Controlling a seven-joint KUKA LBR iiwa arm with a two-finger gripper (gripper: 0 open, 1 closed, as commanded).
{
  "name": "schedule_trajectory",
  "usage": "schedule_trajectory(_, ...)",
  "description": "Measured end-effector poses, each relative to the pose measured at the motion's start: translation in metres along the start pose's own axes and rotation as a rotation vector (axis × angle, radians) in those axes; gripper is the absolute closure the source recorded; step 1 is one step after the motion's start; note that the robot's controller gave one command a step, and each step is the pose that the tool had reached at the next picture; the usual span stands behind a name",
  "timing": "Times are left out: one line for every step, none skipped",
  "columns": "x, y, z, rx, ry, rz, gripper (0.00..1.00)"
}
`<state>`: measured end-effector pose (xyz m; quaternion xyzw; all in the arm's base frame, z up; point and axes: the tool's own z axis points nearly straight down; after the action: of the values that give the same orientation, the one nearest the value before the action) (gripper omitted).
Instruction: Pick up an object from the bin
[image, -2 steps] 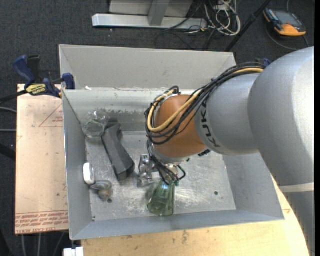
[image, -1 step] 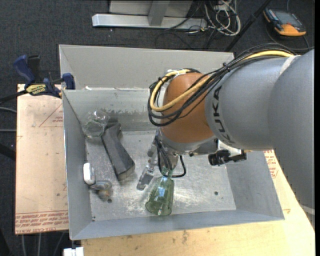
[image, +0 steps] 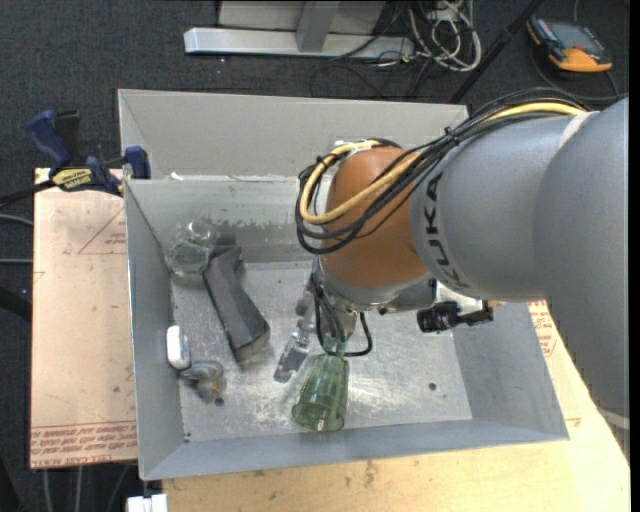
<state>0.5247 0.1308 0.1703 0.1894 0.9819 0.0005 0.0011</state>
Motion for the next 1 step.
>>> schedule_trajectory(-0.0185,-0.0826,0.0906,-0.011,-0.007,-0.226,1.00)
